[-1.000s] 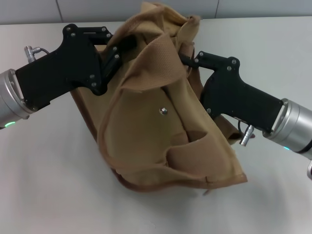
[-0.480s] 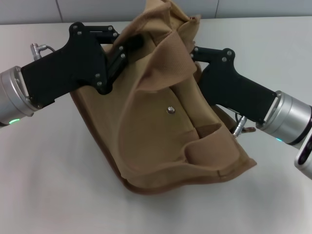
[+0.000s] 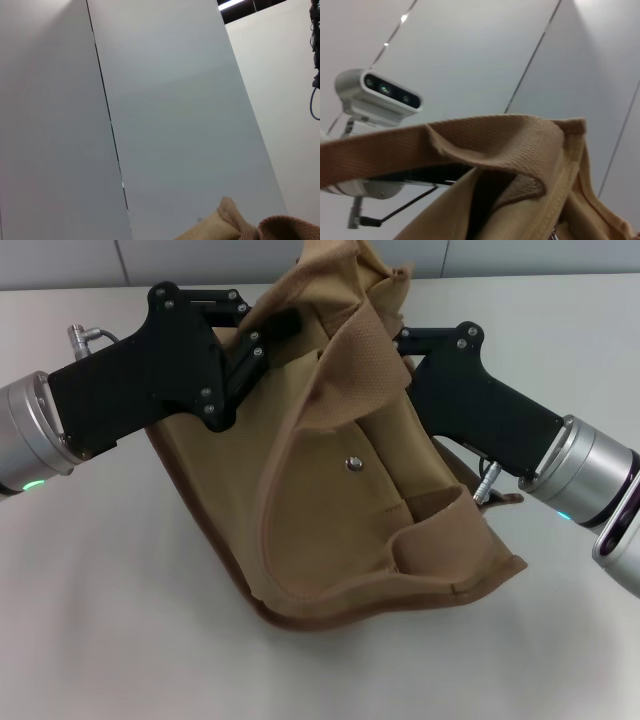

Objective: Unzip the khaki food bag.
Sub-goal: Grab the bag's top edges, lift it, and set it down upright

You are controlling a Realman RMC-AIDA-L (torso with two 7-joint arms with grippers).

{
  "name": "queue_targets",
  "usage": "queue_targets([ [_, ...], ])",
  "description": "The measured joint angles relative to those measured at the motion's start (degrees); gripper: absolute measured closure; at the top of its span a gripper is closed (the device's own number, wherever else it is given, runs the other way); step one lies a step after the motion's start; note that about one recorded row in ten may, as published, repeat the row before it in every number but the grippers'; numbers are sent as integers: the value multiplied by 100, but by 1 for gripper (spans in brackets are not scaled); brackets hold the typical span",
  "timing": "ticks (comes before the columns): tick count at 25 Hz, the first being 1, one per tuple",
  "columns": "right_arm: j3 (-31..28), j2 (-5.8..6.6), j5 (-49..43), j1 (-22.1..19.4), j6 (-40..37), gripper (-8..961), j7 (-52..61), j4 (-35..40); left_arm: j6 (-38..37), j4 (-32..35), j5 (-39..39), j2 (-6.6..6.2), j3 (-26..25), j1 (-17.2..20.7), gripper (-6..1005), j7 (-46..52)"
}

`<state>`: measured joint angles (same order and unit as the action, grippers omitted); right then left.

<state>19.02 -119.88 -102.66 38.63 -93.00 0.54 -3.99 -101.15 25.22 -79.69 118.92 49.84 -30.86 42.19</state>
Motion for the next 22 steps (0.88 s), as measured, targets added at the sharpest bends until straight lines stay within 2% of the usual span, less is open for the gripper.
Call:
queue_targets([
  [4, -75, 0, -1, -4, 42, 913, 10, -20, 0, 0, 0, 0, 10, 0, 874, 0],
  [10, -21, 26, -45, -10, 20, 941, 111, -35, 10, -4, 3, 8, -15, 8, 869, -15],
  [11, 40, 42, -78, -183, -69, 946, 126, 16, 34, -35, 25, 10, -23, 6, 869, -20],
  [13, 69, 47, -100, -276, -108, 955, 128, 51, 49, -48, 49, 9, -23, 5, 867, -22],
  [14, 125, 52, -142, -507, -244, 955, 129, 152, 85, -57, 125, 15, -9, 3, 867, -35],
  [15, 125, 52, -142, -507, -244, 955, 129, 152, 100, -58, 166, 15, -1, 3, 866, -42],
  [16, 169, 55, -180, -816, -475, 955, 131, 279, 111, -60, 185, 18, 6, 3, 865, -45],
  [18, 185, 55, -194, -958, -575, 955, 134, 330, 123, -63, 213, 18, 9, 3, 864, -45],
  [20, 209, 59, -201, -1276, -802, 956, 193, 464, 133, -67, 231, 18, 12, -2, 862, -45],
  [21, 271, 62, -206, -1584, -972, 956, 314, 618, 142, -68, 260, 18, 12, -8, 862, -44],
  [22, 271, 62, -206, -1584, -972, 956, 314, 618, 142, -68, 260, 18, 12, -8, 861, -44],
])
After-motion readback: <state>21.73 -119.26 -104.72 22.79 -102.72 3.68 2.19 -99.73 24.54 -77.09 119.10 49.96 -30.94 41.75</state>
